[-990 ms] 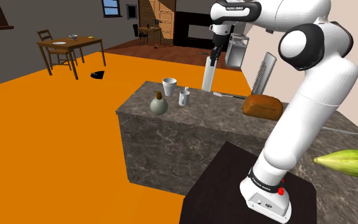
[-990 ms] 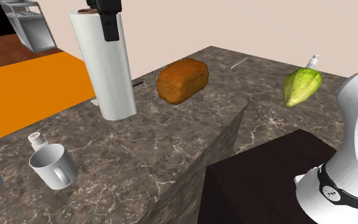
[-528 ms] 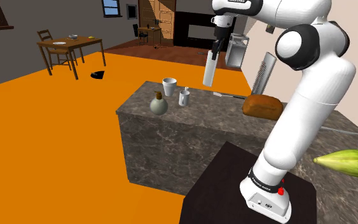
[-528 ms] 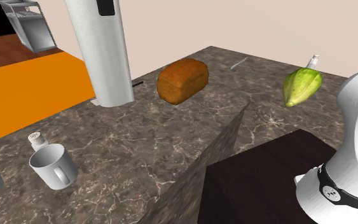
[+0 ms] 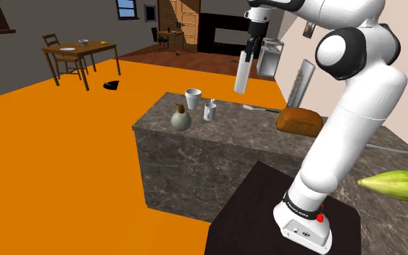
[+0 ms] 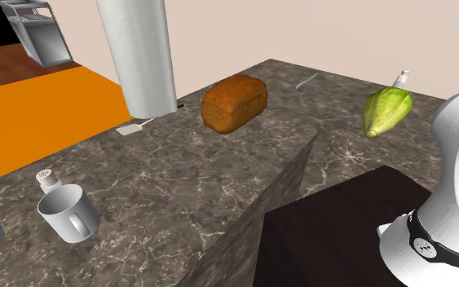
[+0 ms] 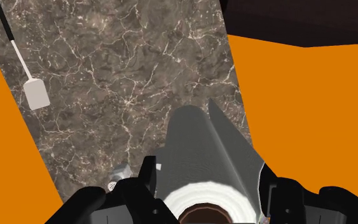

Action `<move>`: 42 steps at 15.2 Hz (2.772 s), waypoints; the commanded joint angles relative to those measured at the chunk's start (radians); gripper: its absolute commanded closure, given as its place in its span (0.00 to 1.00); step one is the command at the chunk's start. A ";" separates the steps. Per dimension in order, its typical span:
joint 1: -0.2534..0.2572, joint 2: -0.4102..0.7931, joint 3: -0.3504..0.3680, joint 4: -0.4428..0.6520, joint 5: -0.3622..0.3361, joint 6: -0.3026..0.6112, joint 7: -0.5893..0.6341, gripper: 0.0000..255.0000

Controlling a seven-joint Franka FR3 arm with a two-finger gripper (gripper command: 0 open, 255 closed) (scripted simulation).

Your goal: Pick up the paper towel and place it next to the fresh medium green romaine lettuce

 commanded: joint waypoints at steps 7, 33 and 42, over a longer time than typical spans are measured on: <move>-0.016 -0.325 0.037 -0.300 -0.137 0.005 0.025 1.00; -0.263 -1.109 0.057 -0.661 -0.411 -0.371 -0.197 1.00; -0.326 -1.268 0.016 -0.598 -0.546 -0.552 -0.375 1.00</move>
